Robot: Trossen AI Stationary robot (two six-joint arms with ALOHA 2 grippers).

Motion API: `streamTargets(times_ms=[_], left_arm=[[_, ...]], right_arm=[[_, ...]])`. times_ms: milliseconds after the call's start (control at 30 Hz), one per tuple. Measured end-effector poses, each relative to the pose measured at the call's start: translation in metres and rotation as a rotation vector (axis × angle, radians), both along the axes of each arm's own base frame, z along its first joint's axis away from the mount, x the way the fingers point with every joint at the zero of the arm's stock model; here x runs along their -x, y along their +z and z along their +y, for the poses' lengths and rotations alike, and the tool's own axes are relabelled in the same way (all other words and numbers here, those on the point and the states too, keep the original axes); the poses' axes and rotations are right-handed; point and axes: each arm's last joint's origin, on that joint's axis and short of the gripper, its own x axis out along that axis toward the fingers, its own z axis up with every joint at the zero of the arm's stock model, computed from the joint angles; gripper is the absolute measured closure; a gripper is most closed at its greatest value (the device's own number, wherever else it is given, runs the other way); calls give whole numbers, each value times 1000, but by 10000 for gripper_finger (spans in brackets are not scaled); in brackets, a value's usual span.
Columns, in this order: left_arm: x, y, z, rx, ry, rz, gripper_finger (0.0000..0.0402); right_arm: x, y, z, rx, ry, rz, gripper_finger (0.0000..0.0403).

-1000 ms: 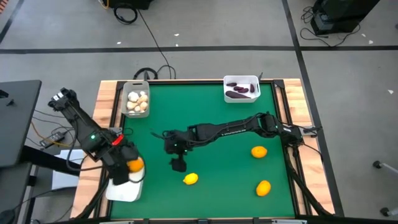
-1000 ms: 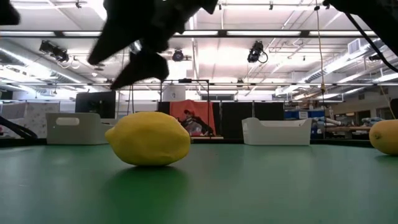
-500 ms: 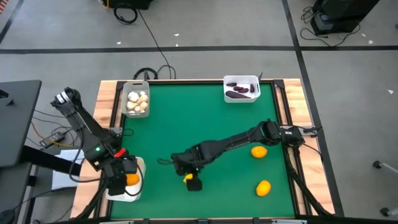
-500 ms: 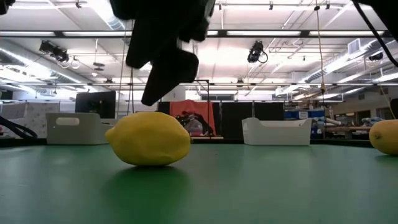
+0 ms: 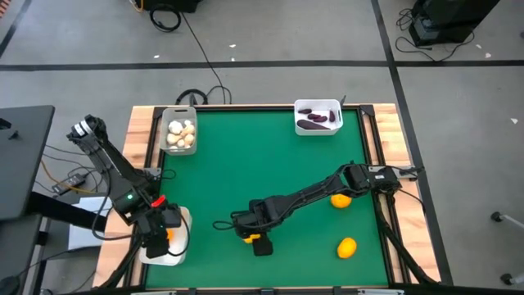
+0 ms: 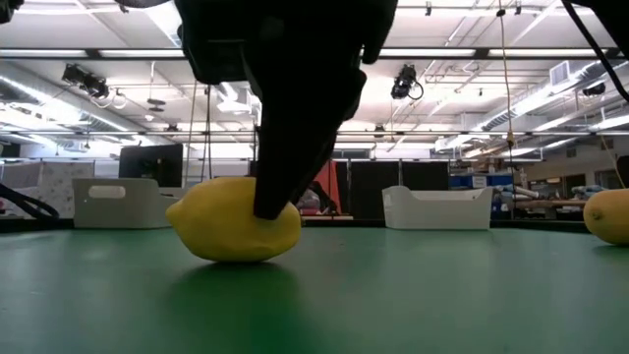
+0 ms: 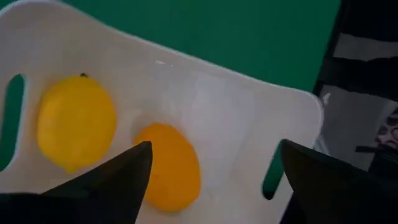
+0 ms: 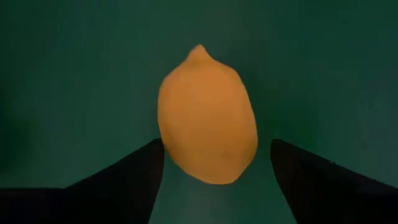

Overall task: Sort produce into baskets
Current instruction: Put the lemon into the bottom white bin

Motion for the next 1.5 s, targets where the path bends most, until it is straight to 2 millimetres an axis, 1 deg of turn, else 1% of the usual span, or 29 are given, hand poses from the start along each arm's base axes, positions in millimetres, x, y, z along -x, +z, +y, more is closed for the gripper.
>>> streamTargets(times_ms=[133, 400, 467, 600, 733, 833, 967, 1100, 1233, 1367, 1500], left_arm=[[-2, 1, -2, 15, 4, -25, 64], [-4, 2, -3, 12, 13, -73, 101], [-4, 3, -3, 14, 15, -78, 104], [-3, 5, -2, 30, 23, -87, 106], [-1, 11, 2, 56, 34, -126, 106], [0, 20, 6, 85, 61, -209, 106], [0, 35, 14, 104, 149, -408, 106], [-4, 45, 19, 38, 244, -605, 106], [-6, 45, 21, -46, 249, -682, 106], [-10, 45, 24, -98, 285, -712, 106], [-15, 46, 29, -181, 326, -773, 106]], right_arm=[[1, -3, -1, 2, -2, 7, 124], [-7, -1, -4, -38, -44, -55, 218], [-10, -1, -6, -50, -60, -69, 231], [-13, 4, -9, -61, -79, -89, 235], [-21, 17, -12, -81, -88, -155, 235], [-29, 30, -16, -91, -94, -222, 234], [-39, 50, -24, -120, -120, -313, 234], [-50, 76, -33, -158, -147, -437, 234], [-57, 101, -46, -168, -177, -542, 234], [-60, 114, -59, -166, -203, -584, 234], [-62, 118, -67, -175, -187, -604, 233]])
